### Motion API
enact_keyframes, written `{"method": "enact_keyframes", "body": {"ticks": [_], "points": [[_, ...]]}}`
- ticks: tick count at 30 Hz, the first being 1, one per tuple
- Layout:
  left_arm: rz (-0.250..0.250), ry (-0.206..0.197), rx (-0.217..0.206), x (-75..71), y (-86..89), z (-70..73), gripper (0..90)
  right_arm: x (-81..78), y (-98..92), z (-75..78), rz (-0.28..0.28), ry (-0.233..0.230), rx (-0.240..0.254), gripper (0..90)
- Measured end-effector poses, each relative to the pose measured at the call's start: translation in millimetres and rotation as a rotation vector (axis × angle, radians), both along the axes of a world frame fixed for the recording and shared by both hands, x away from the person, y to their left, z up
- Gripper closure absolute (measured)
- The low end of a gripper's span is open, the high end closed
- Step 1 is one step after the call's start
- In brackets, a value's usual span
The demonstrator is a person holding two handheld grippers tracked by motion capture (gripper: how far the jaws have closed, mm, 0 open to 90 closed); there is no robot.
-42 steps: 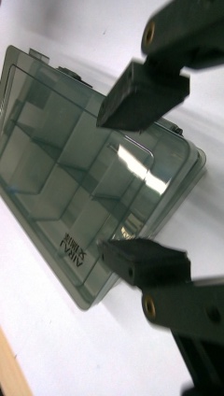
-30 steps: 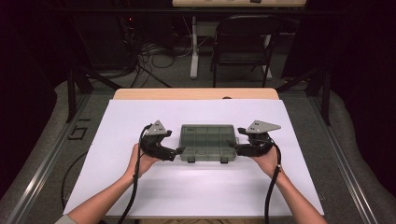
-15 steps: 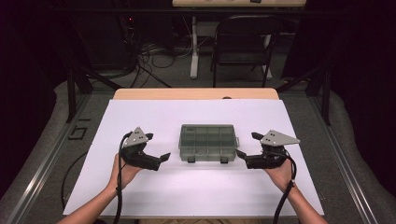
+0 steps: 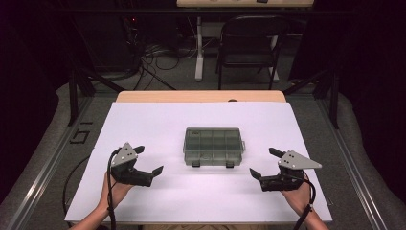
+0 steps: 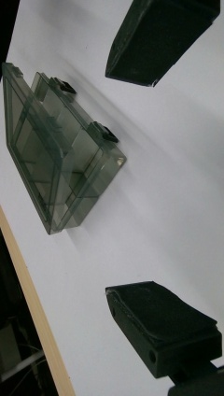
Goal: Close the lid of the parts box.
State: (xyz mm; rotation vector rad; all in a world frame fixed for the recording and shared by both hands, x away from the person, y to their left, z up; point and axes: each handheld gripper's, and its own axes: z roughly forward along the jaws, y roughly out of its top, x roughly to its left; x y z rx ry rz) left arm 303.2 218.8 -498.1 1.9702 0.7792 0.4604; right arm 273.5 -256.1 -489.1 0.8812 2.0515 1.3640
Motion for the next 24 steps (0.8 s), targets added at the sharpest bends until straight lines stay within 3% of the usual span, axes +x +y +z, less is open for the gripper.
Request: {"method": "enact_keyframes", "body": {"ticks": [12,24], "points": [[0.028,0.001,-0.007,-21.9,14.7,-19.8,0.0,-24.5,-10.5,-21.1,-0.037,0.008,0.018,0.0],[0.021,0.028,0.0,-31.1,17.3,-29.8,0.0,-32.9,-8.1,-31.8,-0.038,0.026,-0.009,0.0]]}}
